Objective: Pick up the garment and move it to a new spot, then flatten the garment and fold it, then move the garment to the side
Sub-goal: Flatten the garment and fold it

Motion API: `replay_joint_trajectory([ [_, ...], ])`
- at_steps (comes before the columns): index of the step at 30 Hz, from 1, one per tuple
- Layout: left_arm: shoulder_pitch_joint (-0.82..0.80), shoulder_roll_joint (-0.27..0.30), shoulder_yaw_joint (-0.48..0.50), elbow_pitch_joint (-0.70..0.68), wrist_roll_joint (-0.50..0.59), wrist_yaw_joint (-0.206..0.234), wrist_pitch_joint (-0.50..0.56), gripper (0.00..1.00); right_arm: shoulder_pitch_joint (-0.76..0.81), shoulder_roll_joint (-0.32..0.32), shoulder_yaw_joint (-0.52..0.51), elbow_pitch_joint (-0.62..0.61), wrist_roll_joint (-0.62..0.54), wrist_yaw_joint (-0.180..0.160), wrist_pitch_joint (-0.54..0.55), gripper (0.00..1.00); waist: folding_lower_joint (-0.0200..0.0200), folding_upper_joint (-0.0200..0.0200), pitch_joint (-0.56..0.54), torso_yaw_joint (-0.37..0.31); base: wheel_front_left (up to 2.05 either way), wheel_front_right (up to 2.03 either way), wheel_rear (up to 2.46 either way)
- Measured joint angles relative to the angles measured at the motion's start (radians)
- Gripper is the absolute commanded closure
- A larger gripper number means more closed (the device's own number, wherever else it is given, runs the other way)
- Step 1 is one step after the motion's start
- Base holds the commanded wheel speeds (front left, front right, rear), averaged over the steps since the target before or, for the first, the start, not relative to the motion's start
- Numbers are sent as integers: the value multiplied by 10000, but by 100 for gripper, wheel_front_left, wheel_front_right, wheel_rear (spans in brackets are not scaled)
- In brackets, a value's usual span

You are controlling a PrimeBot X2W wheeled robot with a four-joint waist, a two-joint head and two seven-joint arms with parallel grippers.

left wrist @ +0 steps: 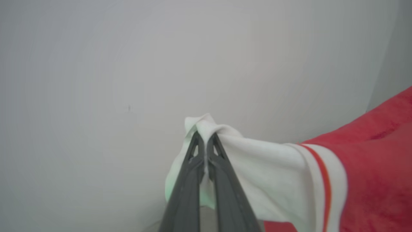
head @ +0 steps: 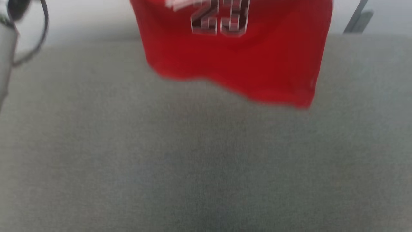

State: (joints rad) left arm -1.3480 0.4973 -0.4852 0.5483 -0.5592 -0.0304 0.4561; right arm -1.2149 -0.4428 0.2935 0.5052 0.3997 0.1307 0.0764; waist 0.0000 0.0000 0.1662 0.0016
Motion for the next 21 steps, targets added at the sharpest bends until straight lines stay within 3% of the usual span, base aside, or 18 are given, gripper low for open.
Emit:
replay_joint_trajectory([
  [9,-2338,-550,119,1302,988,284,-3302,100,-2265,203,-621,1958,-2989,0,-3154,100,0,0,2005,-12,0,0,0],
  [14,-2805,-878,92,2261,1354,376,-5160,100,-2599,612,-1064,2347,-4368,0,-3346,100,0,0,2921,82,0,0,0],
  [21,-2192,-1304,-113,3837,1210,-21,-5745,100,-1538,972,-600,3024,-4234,4,-3367,100,1,0,3129,382,0,0,0],
])
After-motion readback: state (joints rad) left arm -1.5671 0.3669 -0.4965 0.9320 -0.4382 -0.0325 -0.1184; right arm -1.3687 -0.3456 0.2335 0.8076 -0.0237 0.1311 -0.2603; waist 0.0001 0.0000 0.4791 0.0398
